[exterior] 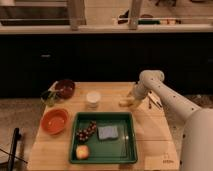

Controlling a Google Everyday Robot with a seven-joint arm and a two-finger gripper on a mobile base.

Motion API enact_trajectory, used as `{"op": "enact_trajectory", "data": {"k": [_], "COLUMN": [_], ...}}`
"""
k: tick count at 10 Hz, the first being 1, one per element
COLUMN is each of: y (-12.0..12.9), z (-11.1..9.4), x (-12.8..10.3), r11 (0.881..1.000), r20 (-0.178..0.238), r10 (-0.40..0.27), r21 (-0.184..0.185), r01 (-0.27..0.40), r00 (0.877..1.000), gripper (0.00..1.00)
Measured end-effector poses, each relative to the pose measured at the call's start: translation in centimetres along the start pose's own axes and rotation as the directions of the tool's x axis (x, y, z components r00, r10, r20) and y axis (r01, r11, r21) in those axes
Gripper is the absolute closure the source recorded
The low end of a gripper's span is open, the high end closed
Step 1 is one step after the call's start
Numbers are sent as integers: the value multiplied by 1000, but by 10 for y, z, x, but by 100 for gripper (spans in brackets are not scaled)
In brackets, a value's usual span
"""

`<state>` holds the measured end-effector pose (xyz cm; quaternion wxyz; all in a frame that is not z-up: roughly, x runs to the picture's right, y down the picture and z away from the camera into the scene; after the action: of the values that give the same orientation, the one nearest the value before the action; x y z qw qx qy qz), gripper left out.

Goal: Place banana in red bowl

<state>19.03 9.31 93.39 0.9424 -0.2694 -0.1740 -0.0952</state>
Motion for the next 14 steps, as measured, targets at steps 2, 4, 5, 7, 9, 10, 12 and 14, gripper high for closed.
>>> {"op": "enact_trajectory", "data": {"k": [2, 4, 5, 7, 9, 10, 12, 14], "y": [1, 3, 4, 3, 2, 0, -3, -6], "z": [2, 1, -3, -20, -41, -50, -67, -87], "x": [0, 1, 3, 4, 3, 1, -5, -14], "r11": [1000, 1000, 1000, 1000, 999, 998, 995, 989], "r20": [2, -2, -12, -31, -54, -62, -85, -109], "r10": [-5, -8, -10, -11, -17, -24, -46, -77], "r21": [-7, -11, -8, 15, 46, 60, 88, 114], "r01": [5, 8, 10, 11, 20, 28, 54, 89], "r00": [1000, 1000, 1000, 999, 998, 998, 995, 991], "gripper": [79, 96, 100, 100, 100, 100, 100, 100]}}
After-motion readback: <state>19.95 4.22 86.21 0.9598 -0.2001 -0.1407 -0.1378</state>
